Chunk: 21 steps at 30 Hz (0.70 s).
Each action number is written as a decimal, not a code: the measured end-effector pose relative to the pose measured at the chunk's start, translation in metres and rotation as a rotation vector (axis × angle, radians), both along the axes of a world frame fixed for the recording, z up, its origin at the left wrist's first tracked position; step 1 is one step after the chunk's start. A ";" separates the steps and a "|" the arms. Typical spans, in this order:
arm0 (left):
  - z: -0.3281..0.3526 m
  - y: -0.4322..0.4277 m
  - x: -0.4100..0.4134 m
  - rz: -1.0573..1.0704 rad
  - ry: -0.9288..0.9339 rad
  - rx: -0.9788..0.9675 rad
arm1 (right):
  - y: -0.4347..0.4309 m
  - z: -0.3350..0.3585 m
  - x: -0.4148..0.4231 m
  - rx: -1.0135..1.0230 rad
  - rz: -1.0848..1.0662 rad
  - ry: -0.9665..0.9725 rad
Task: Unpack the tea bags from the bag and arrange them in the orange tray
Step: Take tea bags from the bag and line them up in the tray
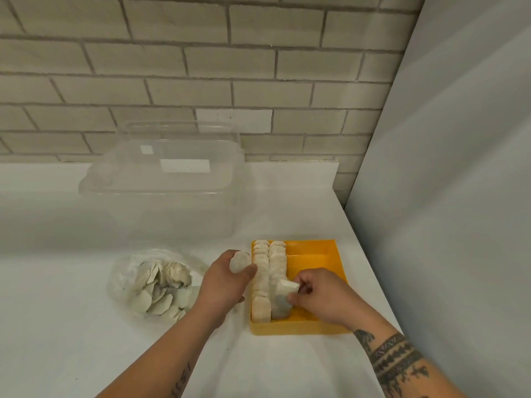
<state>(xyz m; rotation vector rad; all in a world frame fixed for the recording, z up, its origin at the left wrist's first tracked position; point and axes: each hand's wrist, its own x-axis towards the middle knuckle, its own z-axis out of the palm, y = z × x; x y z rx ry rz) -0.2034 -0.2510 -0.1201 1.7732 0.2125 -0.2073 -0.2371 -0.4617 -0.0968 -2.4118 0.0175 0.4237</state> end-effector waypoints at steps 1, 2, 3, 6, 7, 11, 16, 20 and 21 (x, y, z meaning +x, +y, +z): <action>-0.003 -0.001 -0.001 -0.006 0.007 0.036 | 0.001 -0.001 0.000 -0.039 0.022 0.025; -0.006 -0.002 -0.001 -0.011 0.015 0.063 | 0.003 -0.003 0.000 -0.069 0.042 0.050; -0.009 -0.004 -0.002 -0.014 0.025 0.079 | 0.005 -0.003 0.001 -0.087 0.059 0.073; -0.017 -0.006 -0.003 -0.007 0.054 0.080 | 0.010 -0.008 0.002 -0.129 0.065 0.124; -0.018 -0.007 -0.004 -0.002 0.058 0.073 | 0.011 -0.009 0.003 -0.146 0.062 0.133; -0.019 -0.006 -0.006 -0.002 0.064 0.067 | 0.016 -0.015 0.004 -0.177 0.042 0.135; -0.019 -0.006 -0.007 -0.007 0.071 0.060 | 0.015 -0.018 0.002 -0.181 -0.019 0.140; -0.019 -0.006 -0.006 -0.010 0.078 0.042 | 0.014 -0.017 0.003 -0.213 -0.058 0.187; -0.019 -0.006 -0.006 -0.010 0.078 0.042 | 0.015 -0.017 0.004 -0.221 -0.050 0.203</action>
